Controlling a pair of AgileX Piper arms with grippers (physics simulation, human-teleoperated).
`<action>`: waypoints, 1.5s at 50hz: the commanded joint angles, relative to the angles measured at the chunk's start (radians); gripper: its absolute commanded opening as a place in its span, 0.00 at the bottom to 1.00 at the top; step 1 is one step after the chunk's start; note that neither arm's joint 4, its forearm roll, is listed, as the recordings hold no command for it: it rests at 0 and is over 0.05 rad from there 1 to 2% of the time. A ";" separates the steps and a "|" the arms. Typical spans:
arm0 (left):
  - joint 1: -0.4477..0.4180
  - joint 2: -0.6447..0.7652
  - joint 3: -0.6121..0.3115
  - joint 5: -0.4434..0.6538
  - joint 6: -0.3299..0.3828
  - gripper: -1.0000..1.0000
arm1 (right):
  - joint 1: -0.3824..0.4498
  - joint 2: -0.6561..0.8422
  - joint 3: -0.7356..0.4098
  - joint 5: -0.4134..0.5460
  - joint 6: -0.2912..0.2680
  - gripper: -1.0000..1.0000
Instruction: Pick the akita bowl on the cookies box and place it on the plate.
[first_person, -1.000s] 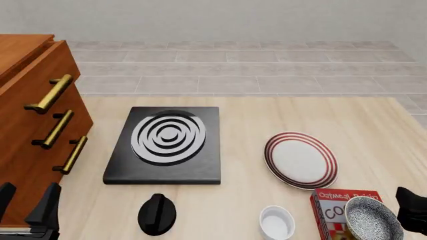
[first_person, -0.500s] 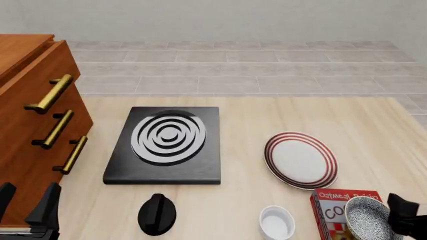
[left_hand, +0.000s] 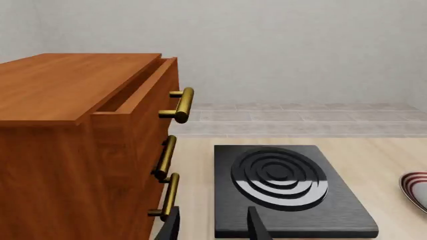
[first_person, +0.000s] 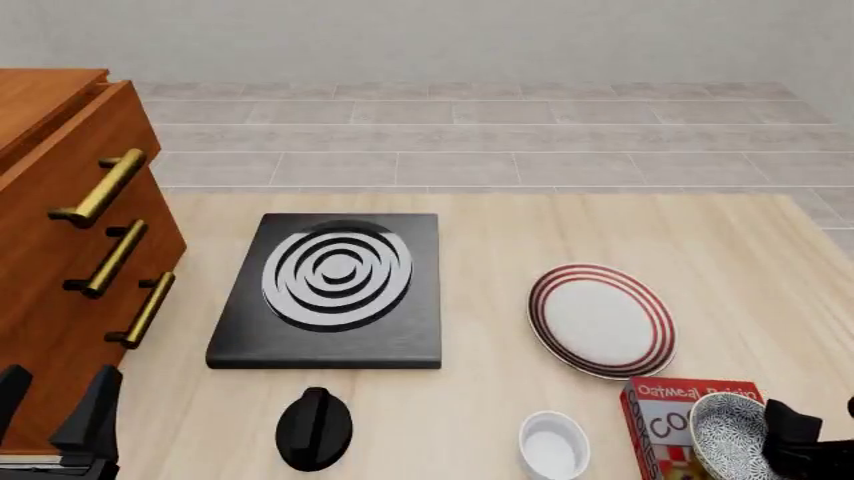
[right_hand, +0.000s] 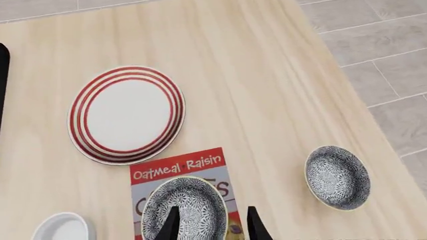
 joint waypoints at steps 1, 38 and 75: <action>0.000 0.000 0.000 0.000 0.000 1.00 | 0.000 -0.001 0.030 -0.021 0.007 1.00; 0.000 0.000 0.000 0.000 0.000 1.00 | 0.000 0.047 0.089 -0.111 0.031 1.00; 0.000 0.000 0.000 0.000 0.000 1.00 | 0.007 0.087 0.142 -0.185 0.045 1.00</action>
